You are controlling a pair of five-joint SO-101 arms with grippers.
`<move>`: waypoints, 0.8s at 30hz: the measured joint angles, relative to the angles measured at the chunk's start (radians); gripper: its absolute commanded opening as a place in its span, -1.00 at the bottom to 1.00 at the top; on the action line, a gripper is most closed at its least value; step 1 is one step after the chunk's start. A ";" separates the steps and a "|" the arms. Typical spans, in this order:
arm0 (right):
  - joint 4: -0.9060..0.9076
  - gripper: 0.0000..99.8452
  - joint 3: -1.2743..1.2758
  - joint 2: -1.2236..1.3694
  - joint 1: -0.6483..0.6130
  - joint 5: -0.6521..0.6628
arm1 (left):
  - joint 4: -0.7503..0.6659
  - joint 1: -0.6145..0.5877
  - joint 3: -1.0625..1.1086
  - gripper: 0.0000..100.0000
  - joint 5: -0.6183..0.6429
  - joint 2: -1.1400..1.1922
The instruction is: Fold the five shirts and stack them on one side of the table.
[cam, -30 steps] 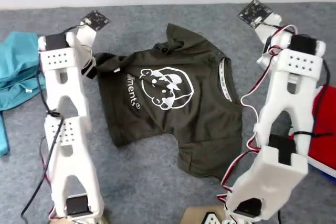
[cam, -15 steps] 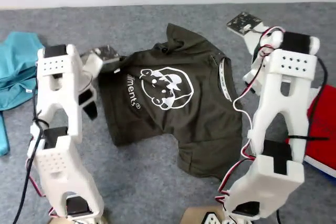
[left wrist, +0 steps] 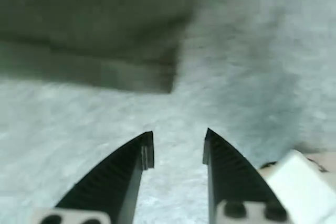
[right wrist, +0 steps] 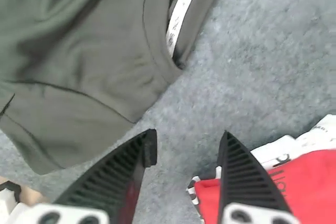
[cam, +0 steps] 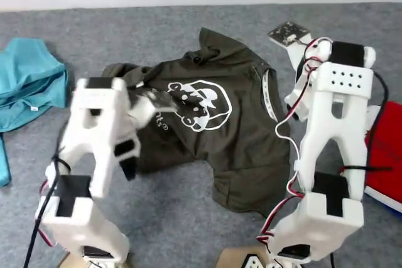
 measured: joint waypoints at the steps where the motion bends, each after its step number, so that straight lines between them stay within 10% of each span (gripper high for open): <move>1: 0.000 -0.60 0.015 -0.014 0.000 0.000 | -0.011 0.025 0.034 -0.68 0.000 -0.014; 10: 0.000 -0.60 0.135 -0.135 0.006 0.000 | -0.261 0.057 0.120 -0.68 0.005 0.041; 24: 0.000 -0.60 0.143 -0.166 0.055 0.000 | -0.284 -0.005 -0.055 -0.90 0.034 0.204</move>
